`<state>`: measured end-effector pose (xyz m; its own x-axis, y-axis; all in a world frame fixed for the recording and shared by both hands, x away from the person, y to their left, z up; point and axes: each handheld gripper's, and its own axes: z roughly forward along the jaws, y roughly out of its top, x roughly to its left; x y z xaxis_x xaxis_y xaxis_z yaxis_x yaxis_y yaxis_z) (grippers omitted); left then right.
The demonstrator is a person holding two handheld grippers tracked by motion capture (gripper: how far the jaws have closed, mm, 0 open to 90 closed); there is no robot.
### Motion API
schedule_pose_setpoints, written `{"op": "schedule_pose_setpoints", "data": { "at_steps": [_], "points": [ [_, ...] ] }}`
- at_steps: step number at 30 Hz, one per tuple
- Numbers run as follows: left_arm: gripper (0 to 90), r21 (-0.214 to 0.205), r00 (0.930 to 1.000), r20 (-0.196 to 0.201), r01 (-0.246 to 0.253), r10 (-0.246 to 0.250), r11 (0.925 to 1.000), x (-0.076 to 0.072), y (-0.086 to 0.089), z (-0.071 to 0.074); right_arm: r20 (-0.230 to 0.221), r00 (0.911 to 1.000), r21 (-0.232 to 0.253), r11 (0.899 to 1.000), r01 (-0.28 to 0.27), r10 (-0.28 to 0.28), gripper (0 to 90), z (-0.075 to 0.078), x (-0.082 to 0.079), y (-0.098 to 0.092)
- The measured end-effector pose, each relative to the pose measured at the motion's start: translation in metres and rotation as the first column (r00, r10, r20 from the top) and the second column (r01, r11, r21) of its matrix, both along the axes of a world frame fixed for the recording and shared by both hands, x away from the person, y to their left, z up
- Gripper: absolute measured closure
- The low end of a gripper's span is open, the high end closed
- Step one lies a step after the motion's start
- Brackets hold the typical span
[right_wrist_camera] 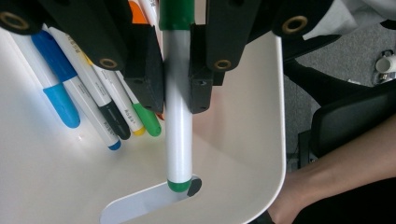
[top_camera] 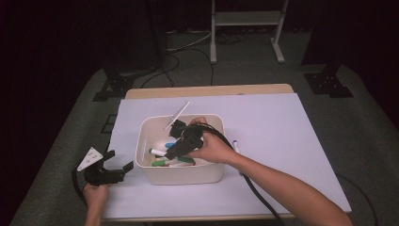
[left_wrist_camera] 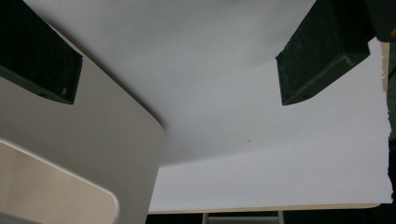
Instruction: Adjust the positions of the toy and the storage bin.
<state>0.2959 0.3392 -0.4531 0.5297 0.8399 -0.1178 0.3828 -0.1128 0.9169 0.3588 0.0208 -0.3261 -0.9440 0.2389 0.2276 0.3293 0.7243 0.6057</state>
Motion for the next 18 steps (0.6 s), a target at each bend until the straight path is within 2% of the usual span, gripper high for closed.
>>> {"op": "schedule_pose_setpoints", "data": {
  "at_steps": [6,8,13,18],
  "points": [
    [0.0,-0.001,1.0,0.002,-0.002,0.002,1.0,0.0,0.0,0.0,-0.008,0.9999,-0.045,0.999,-0.016,0.015,74.7,-0.006,0.0,0.009],
    [0.0,-0.001,1.0,0.002,-0.002,0.002,1.0,0.0,0.0,0.0,-0.008,0.9998,-0.056,0.998,-0.019,0.018,71.3,-0.007,-0.001,0.01],
    [0.0,0.0,1.0,-0.006,-0.001,0.001,1.0,0.0,0.0,0.0,-0.005,1.0,-0.041,0.999,-0.006,0.006,67.8,0.0,-0.001,0.004],
    [0.0,0.004,1.0,-0.003,-0.001,0.001,1.0,0.0,0.0,0.0,0.004,0.9999,-0.012,1.0,0.016,-0.016,62.1,0.01,0.001,-0.012]
  ]
}}
